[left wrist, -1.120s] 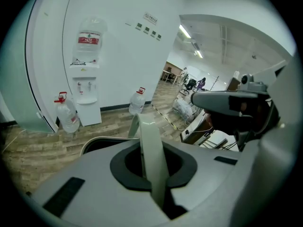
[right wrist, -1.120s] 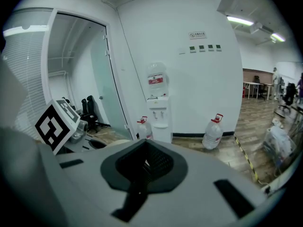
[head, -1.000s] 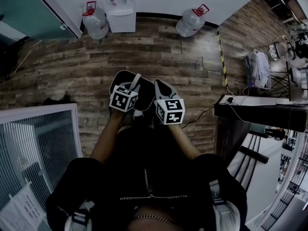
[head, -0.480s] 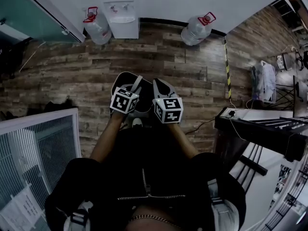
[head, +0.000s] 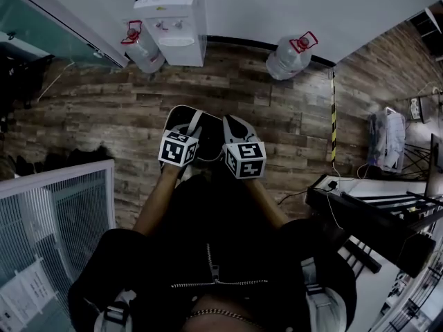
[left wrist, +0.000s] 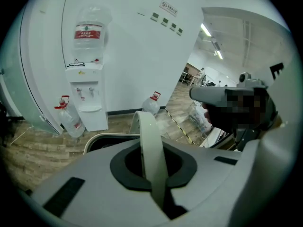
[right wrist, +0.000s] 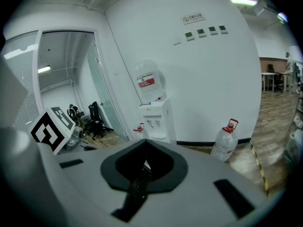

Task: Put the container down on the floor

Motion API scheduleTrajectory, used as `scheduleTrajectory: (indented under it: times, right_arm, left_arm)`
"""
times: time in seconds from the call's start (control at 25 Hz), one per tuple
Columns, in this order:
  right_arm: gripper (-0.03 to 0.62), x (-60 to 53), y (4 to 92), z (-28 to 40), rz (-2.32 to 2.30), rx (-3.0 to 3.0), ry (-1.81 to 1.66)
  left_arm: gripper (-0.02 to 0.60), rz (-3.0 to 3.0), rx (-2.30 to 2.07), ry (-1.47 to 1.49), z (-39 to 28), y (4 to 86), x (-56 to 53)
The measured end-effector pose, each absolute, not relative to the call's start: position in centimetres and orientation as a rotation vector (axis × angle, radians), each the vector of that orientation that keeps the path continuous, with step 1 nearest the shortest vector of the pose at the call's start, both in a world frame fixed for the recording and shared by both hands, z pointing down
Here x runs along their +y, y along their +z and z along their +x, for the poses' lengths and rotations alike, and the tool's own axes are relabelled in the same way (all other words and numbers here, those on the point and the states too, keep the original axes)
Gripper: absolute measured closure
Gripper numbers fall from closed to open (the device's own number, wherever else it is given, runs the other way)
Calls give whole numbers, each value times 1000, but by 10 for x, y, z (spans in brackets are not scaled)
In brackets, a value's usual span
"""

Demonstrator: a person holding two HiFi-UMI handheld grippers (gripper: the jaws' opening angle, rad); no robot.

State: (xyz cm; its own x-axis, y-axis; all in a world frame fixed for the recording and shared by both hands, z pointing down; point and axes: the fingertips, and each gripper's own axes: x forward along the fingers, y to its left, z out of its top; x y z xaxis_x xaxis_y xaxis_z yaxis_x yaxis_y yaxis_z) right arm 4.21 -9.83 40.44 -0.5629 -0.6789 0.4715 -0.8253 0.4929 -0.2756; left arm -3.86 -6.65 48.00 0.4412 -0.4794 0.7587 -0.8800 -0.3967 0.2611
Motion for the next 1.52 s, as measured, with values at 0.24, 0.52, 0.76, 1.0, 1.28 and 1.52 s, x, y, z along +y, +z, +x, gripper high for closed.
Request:
scheduleTrajectory:
  times: [0.24,0.52,0.76,1.0,1.28,1.52]
  right_arm:
    - [583,-128,409,76,1273,-2443,718]
    - [583,-146,409,99,1326,-2437,754]
    - [583,-163,416,117,1380,-2398,777]
    - [583,-199,420,129,1419,-2353,780]
    - [583,-260,421,123,1424,-2317,759]
    - [583,-319,415,96,1398,-2304,718]
  left_arm:
    - [566,2011,-1187,736,-17,472,-99]
    - [566,2029,-1158,761,3,468,-123]
    - [566,2048,-1133,773,15,473,-151]
    - [566,2059,-1097,771,21,482,-190]
    - [566,2074,-1065,772,18,489,-252]
    - [566,2082,-1033,738,8,493,-304]
